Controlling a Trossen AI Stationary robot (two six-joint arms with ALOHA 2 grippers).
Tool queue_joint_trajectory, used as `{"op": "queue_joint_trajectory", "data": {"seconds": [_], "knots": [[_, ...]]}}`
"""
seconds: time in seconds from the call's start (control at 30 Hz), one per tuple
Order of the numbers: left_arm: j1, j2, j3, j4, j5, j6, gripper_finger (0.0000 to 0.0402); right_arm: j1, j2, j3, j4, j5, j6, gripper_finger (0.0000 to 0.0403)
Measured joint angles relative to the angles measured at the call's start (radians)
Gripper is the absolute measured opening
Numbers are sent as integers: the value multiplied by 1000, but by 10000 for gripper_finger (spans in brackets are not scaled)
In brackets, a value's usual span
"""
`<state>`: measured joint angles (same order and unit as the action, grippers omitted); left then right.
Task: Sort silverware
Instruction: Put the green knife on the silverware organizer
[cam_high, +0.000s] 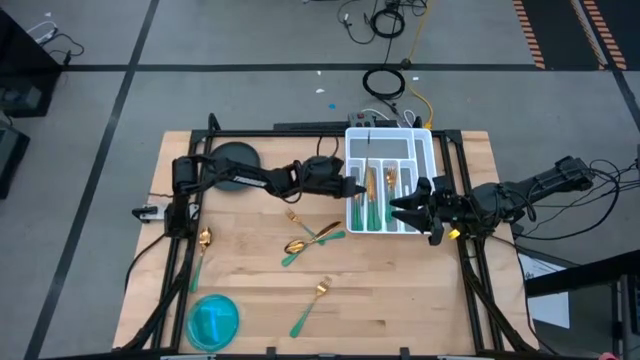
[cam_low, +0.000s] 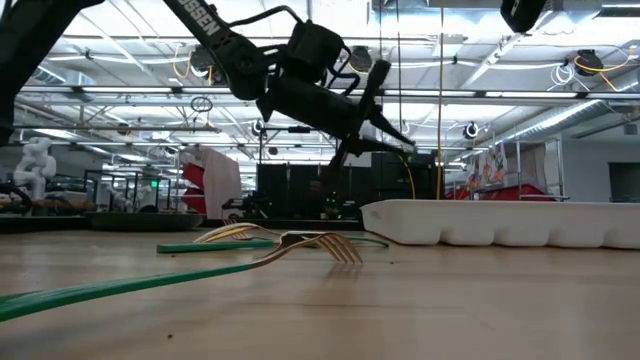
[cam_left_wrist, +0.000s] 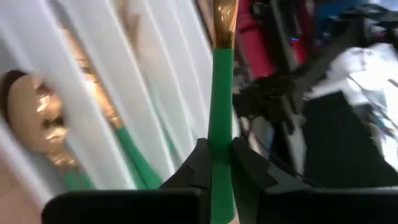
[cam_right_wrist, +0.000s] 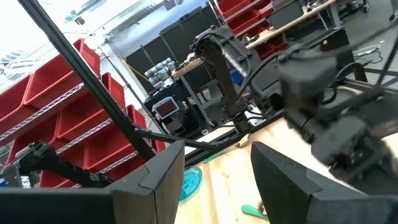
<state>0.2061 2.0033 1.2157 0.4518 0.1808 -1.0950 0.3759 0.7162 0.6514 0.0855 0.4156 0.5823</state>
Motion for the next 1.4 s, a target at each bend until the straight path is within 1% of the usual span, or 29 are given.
{"op": "queue_joint_trajectory", "data": {"seconds": [0.1,0.2,0.3,0.37,0.43,0.6,0.8,0.97,1.17,1.3,1.4], "knots": [[-20,0,1,-88,-81,-46,34,0,0,0,0,3,-5,178],[-30,0,4,-118,-118,-51,34,0,0,0,0,3,-16,178],[-37,0,36,-129,-149,-42,34,0,0,0,0,4,-25,178],[-38,0,70,-150,-156,-22,34,-1,0,0,0,4,-26,178],[-39,1,111,-209,-177,-17,34,-1,0,0,0,4,-26,178],[-50,57,223,-300,-183,-7,34,-1,0,0,-2,4,-26,178],[-89,136,372,-509,-183,-8,34,-1,1,0,-11,4,-25,178],[-95,181,432,-544,-205,-51,34,-1,2,0,-15,5,-30,178],[-96,187,435,-630,-266,-105,34,-1,2,0,-19,5,-32,178],[-100,187,435,-625,-286,-148,34,-1,2,0,-20,7,-60,178],[-100,192,435,-625,-287,-150,34,-1,2,0,-20,8,-71,178]]}}
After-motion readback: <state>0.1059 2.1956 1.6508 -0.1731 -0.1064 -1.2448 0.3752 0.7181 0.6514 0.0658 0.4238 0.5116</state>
